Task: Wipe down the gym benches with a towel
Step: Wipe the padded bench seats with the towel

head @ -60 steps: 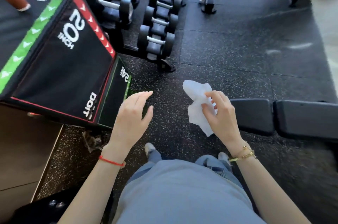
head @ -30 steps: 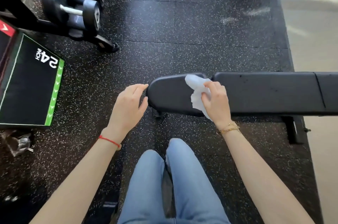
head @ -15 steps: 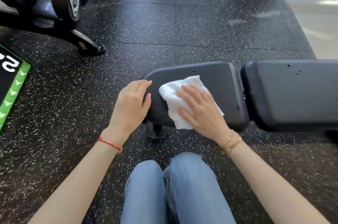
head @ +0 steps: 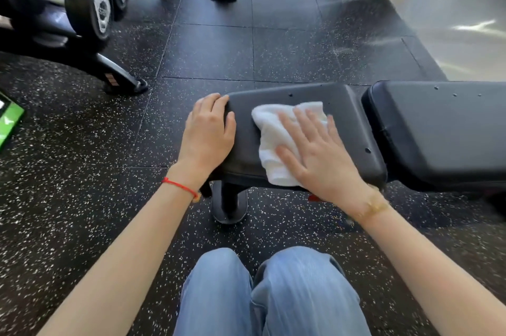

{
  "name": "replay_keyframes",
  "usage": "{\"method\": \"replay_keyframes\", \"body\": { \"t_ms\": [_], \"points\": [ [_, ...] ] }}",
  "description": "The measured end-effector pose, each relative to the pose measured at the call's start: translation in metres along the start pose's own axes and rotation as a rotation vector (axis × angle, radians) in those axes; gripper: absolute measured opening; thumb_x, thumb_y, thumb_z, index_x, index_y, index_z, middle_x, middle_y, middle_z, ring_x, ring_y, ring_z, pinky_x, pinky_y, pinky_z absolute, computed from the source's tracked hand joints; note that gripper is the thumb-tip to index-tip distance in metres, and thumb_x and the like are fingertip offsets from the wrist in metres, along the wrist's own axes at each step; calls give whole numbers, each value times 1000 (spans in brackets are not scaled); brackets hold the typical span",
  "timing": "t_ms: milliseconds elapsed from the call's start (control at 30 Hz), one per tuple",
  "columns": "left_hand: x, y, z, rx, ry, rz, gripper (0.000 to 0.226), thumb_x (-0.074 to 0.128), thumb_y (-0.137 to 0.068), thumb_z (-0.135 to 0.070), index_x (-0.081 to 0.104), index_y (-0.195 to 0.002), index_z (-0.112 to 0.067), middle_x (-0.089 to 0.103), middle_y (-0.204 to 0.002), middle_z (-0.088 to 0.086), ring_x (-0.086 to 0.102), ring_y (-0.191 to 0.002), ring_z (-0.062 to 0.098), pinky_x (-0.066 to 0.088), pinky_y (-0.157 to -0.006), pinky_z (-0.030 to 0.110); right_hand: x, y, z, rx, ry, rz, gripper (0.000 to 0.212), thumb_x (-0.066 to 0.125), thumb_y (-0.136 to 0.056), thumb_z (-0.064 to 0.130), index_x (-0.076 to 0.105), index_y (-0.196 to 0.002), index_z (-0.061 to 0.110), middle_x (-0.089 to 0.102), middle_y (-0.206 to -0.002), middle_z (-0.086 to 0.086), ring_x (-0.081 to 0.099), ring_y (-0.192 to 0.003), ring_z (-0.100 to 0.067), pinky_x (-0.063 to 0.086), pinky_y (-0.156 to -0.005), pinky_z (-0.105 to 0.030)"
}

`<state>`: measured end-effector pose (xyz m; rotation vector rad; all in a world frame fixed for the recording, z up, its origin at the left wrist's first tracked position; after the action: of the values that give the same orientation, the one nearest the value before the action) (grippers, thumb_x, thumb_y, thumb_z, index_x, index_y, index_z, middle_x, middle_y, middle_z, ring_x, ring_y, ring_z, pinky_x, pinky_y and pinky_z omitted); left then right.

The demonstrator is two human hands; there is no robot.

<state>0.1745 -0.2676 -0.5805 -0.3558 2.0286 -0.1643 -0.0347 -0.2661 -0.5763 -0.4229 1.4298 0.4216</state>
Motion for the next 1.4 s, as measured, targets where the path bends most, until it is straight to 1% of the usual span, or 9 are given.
{"method": "replay_keyframes", "body": {
  "t_ms": [200, 300, 433, 600, 733, 933, 1100, 1233, 1400],
  "points": [
    [5, 2, -1, -16, -23, -59, 55, 39, -92, -33, 53, -136, -4, 52, -139, 15, 43, -131, 32, 34, -112, 46, -6, -41, -51, 216, -5, -11, 86, 3, -86, 67, 10, -159, 22, 9, -166, -10, 3, -153, -29, -5, -122, -49],
    [5, 3, -2, -29, -28, -88, 53, 40, -90, -32, 54, -135, -6, 52, -138, 13, 44, -130, 32, 34, -111, 45, -1, -76, -19, 76, 40, -7, 75, 11, -93, 59, 6, -159, 24, 4, -167, -7, 7, -153, -32, -1, -122, -51],
    [6, 4, 1, -17, -7, -100, 53, 41, -91, -31, 54, -136, -7, 52, -139, 12, 42, -131, 30, 33, -114, 44, -2, -34, 0, -78, -49, -1, 69, 12, -91, 55, 13, -158, 38, 10, -167, 5, 11, -152, -28, 7, -122, -50],
    [5, 6, 0, -22, -8, -114, 53, 41, -91, -32, 54, -137, -8, 52, -140, 10, 41, -132, 29, 34, -112, 46, -7, -18, -59, 85, -112, -55, 68, 15, -91, 57, 26, -154, 35, 29, -160, 4, 22, -148, -20, 11, -121, -52],
    [7, 6, 0, -36, -13, -108, 54, 40, -91, -33, 54, -137, -9, 52, -141, 9, 41, -133, 29, 33, -112, 45, -7, -64, -59, 182, -53, -28, 78, 8, -86, 67, 23, -155, 34, 23, -162, -3, 18, -149, -26, 7, -120, -55],
    [8, 8, 2, -11, 1, -108, 54, 39, -91, -32, 55, -137, -9, 51, -142, 11, 41, -134, 29, 29, -114, 42, -2, 16, -19, -4, -17, -77, 68, 14, -94, 68, 18, -157, 41, 18, -165, -1, 11, -153, -26, -3, -122, -45],
    [2, 13, -2, 107, 80, -104, 43, 44, -90, -25, 63, -126, -9, 56, -136, 10, 45, -132, 28, 30, -116, 45, -8, 36, -73, 212, 30, -218, 70, 15, -96, 64, 33, -154, 29, 37, -156, -10, 31, -145, -34, 4, -122, -49],
    [0, 23, 0, 237, 132, -72, 38, 48, -92, -21, 63, -125, -9, 58, -134, 8, 47, -131, 27, 32, -115, 46, -5, 51, -44, 74, 102, -337, 62, 27, -101, 59, 41, -150, 25, 42, -153, -12, 39, -140, -36, 22, -119, -50],
    [0, 33, 5, 318, 141, -62, 37, 48, -96, -19, 62, -129, -10, 57, -137, 7, 46, -133, 26, 30, -116, 48, 20, 90, -28, -114, 245, -464, 58, 39, -103, 57, 36, -153, 30, 38, -156, -12, 41, -139, -37, 29, -116, -54]
  ]
}}
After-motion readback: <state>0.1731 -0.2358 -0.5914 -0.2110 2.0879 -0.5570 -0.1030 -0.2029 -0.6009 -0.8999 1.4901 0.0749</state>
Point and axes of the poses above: each hand's wrist, its own y-axis away from the middle knuckle, its own x-axis out of the palm, z = x × y, the point moved 6 cm from there along -y, towards the middle knuckle
